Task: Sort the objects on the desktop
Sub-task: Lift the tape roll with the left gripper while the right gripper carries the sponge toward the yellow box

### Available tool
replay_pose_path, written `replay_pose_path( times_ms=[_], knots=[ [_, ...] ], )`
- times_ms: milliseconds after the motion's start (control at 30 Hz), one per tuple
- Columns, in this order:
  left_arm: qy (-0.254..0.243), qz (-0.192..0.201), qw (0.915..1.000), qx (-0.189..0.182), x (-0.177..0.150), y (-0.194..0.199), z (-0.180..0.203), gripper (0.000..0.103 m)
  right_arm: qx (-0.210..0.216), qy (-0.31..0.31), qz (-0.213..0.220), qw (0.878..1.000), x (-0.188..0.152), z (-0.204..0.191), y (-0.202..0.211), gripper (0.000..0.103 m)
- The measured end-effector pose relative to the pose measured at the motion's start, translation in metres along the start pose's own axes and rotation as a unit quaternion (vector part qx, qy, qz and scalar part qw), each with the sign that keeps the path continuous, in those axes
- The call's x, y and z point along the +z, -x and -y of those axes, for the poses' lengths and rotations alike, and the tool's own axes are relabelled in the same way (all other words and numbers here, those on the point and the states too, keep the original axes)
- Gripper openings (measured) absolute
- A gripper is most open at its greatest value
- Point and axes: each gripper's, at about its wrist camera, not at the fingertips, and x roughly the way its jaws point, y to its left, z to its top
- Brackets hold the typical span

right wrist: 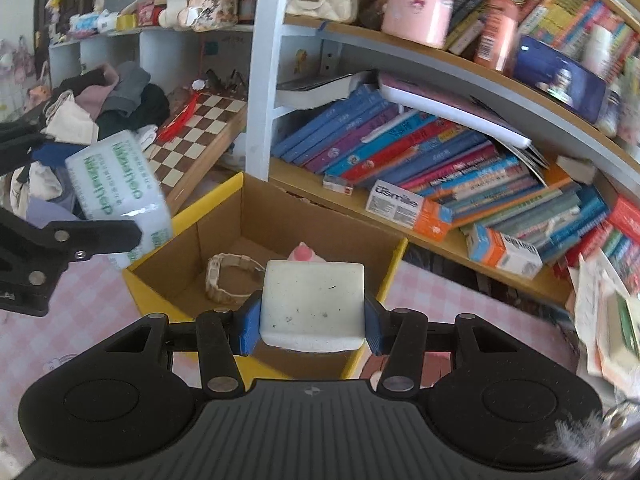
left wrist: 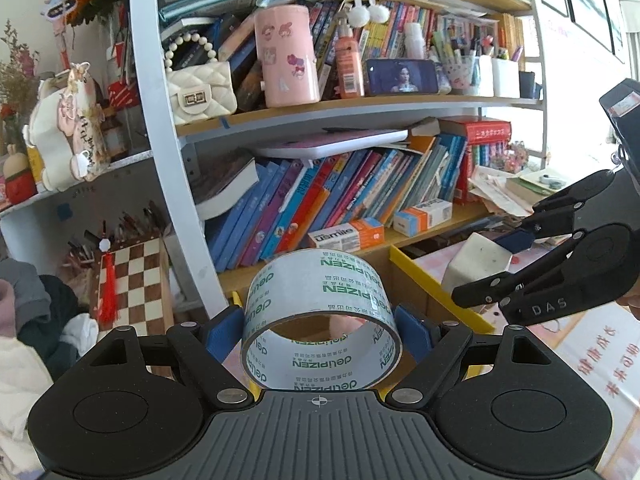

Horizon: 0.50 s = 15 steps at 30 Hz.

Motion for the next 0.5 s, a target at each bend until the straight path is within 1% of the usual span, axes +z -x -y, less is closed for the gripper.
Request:
replay_pose_path(
  times_ms=[100, 233, 300, 400, 500],
  knots=[
    [-0.010, -0.011, 0.9999, 0.001, 0.005, -0.017, -0.001, 0.084, 0.014, 0.026, -0.011, 1.000, 0.006, -0.001, -0.019, 0.047],
    [-0.023, -0.026, 0.9994, 0.003, 0.011, -0.039, -0.002, 0.084, 0.022, 0.074, -0.019, 0.997, 0.011, -0.005, -0.044, 0.047],
    [-0.030, -0.034, 0.9990, 0.004, 0.014, -0.050, -0.003, 0.084, 0.026, 0.101, -0.023, 0.994, 0.014, -0.007, -0.056, 0.047],
    [-0.050, -0.046, 0.9977, 0.004, 0.014, -0.063, 0.001, 0.084, 0.043, 0.125, -0.042, 0.990, 0.016, -0.007, -0.074, 0.047],
    [-0.057, -0.055, 0.9968, 0.008, 0.014, -0.075, 0.002, 0.084, 0.056, 0.156, -0.055, 0.985, 0.015, -0.009, -0.088, 0.047]
  ],
)
